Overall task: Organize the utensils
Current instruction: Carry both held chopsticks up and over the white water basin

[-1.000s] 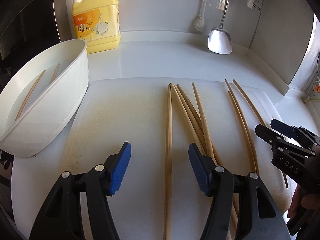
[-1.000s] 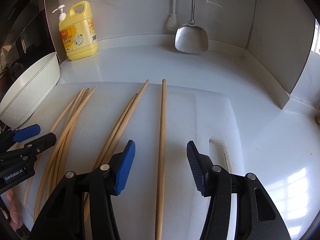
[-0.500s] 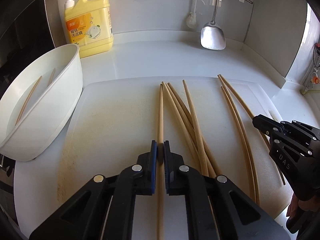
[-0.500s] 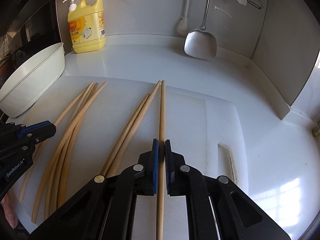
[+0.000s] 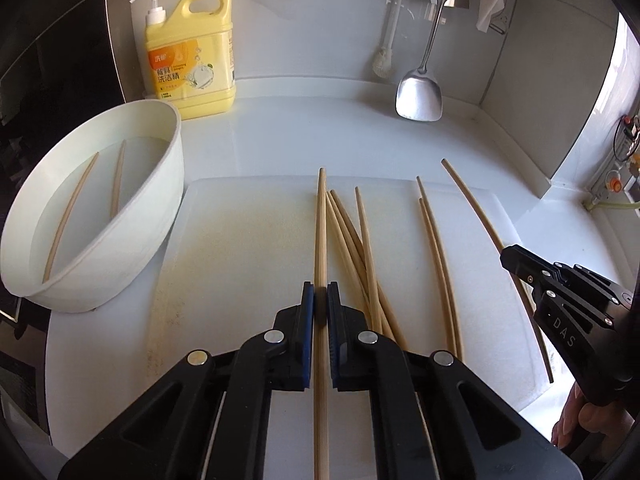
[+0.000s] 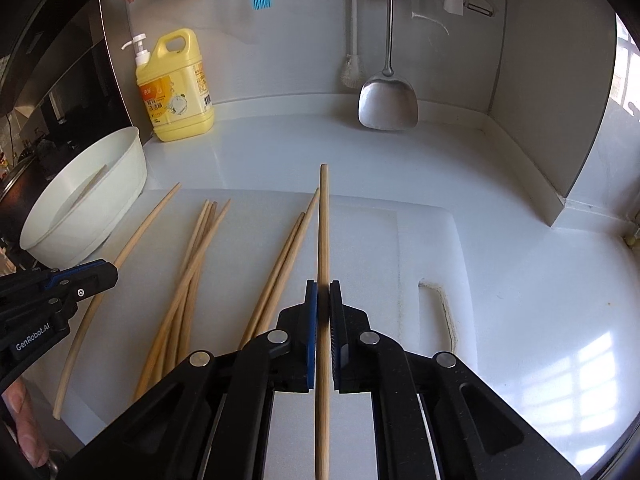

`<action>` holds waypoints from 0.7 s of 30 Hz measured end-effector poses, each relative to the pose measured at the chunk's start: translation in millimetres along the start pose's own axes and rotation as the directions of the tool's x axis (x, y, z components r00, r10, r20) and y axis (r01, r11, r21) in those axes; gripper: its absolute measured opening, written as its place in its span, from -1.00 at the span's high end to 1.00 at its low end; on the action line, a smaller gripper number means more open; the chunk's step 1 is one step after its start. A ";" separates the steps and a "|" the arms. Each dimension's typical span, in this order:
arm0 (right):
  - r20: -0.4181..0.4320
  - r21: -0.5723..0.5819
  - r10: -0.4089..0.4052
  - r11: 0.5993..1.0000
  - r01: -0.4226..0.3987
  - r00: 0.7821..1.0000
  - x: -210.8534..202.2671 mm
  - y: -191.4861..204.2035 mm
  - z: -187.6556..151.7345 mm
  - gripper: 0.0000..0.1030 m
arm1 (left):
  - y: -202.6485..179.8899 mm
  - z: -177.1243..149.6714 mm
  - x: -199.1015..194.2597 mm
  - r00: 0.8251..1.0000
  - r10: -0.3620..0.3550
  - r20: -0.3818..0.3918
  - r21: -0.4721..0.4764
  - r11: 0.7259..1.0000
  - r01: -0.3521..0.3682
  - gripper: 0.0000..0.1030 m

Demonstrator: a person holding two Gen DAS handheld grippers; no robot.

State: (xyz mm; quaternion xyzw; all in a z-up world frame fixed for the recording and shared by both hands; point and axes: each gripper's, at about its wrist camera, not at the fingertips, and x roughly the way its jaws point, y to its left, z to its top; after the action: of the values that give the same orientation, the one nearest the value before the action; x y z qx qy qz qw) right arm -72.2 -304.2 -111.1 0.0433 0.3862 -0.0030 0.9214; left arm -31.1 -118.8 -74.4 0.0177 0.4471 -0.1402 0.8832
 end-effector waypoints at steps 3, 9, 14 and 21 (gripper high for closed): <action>0.031 -0.013 0.029 1.000 -0.029 0.999 -21.9 5.4 14.4 0.89 | 7.5 11.8 -27.1 1.000 0.008 0.020 -0.025 1.000 -0.007 0.86; 0.069 -0.079 0.123 0.990 -0.118 0.990 -51.2 42.7 51.7 0.89 | 54.8 34.7 -79.4 0.996 0.056 0.069 -0.131 0.990 -0.046 0.86; 0.077 -0.113 0.230 0.969 -0.221 0.970 -51.1 103.3 86.8 0.89 | 117.2 48.2 -103.7 0.987 0.127 0.101 -0.205 0.973 -0.104 0.86; 0.057 -0.137 0.313 0.943 -0.303 0.948 -11.9 212.8 131.1 0.89 | 213.4 66.7 -96.8 0.983 0.157 0.095 -0.238 0.962 -0.131 0.86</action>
State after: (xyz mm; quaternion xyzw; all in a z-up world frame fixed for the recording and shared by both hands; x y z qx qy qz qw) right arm 21.0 -103.3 5.4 0.0445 0.3377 0.1638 0.9258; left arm 23.3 98.1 22.4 -0.0603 0.4072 -0.0234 0.9111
